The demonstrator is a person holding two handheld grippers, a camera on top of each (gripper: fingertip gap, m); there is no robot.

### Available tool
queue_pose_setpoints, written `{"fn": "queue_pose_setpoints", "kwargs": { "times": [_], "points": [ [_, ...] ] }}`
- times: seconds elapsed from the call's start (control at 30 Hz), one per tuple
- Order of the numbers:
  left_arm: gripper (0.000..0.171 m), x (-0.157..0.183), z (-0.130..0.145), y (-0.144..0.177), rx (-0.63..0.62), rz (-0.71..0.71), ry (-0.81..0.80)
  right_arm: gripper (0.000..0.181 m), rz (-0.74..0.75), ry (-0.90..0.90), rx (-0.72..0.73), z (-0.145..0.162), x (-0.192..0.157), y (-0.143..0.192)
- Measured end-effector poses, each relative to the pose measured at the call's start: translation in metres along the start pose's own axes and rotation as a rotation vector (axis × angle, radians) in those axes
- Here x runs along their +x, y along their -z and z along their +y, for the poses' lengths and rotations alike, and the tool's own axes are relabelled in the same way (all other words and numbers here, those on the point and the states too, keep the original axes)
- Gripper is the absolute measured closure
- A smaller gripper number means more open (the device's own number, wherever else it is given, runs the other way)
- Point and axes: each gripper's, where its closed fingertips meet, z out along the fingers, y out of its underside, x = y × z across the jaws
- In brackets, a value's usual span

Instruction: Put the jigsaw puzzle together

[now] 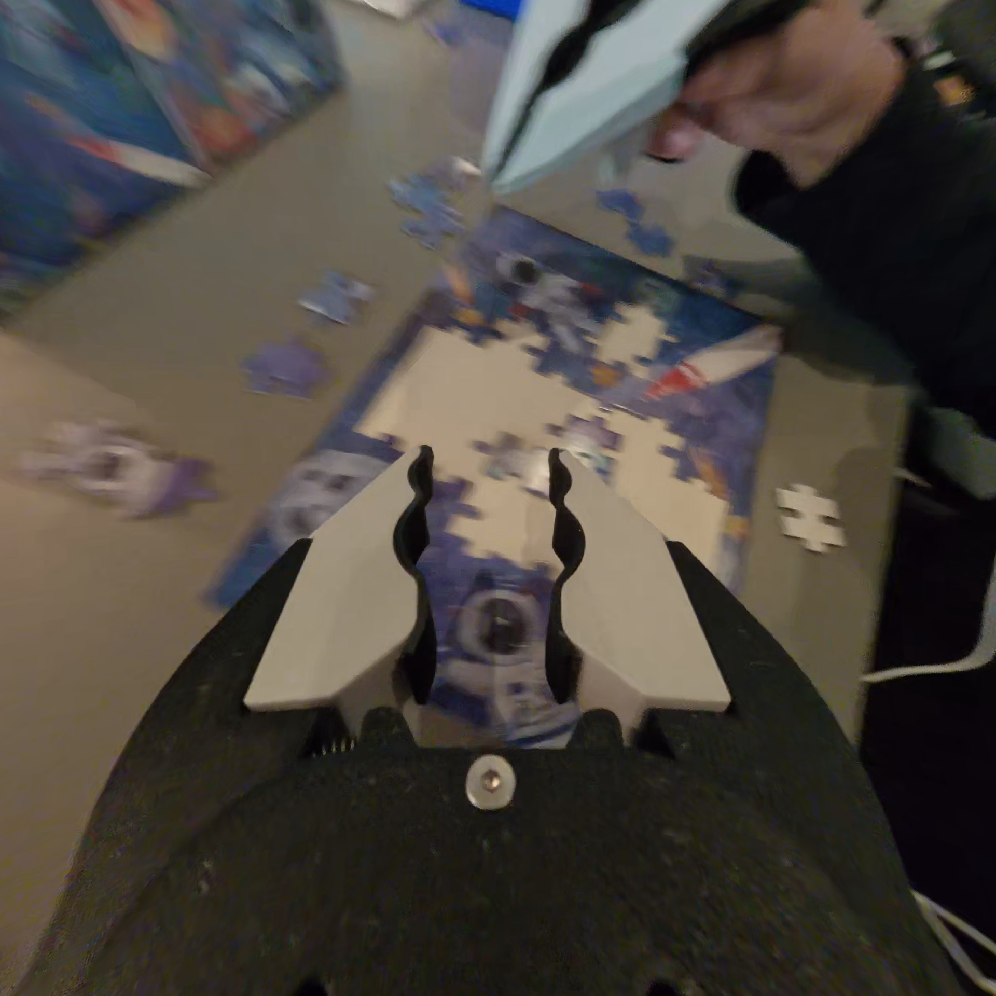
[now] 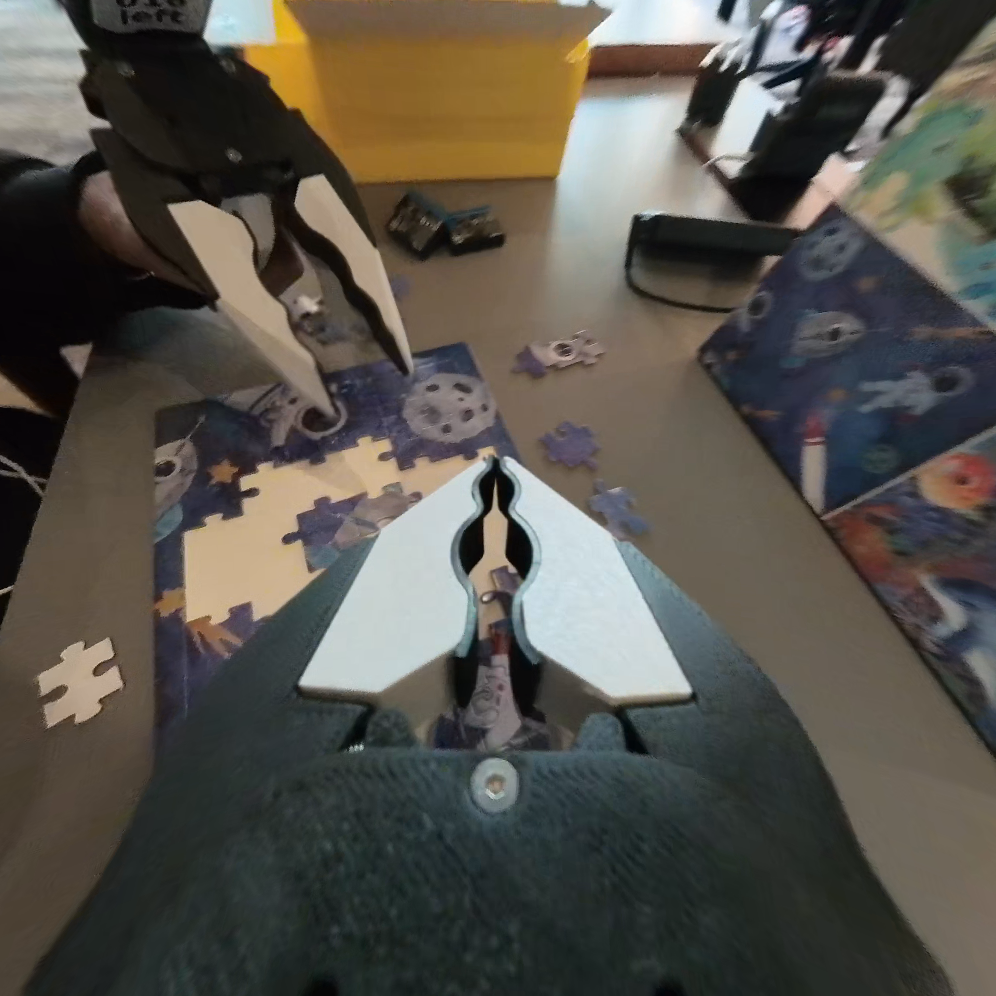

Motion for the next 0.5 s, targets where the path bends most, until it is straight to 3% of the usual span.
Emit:
{"fn": "queue_pose_setpoints", "kwargs": {
  "times": [0.2,0.27,0.33,0.4,0.5],
  "points": [
    [0.144,-0.048,-0.056,0.019,0.111,-0.096,-0.037,0.181,0.106,-0.061,0.095,-0.006,0.022,0.023],
    [0.171,-0.060,-0.065,0.017,0.180,-0.140,-0.064,0.181,0.149,-0.074,0.125,-0.007,0.031,0.029],
    [0.171,-0.074,-0.060,0.012,0.254,-0.201,-0.072,0.181,0.164,-0.107,0.163,-0.010,0.036,0.032],
    [0.171,-0.078,-0.042,0.008,0.216,-0.191,-0.037,0.180,0.165,-0.134,0.172,-0.006,0.039,0.030],
    [0.171,-0.086,-0.042,0.020,0.278,-0.189,0.026,0.181,0.186,-0.152,0.138,0.005,0.046,0.026]
  ]
}}
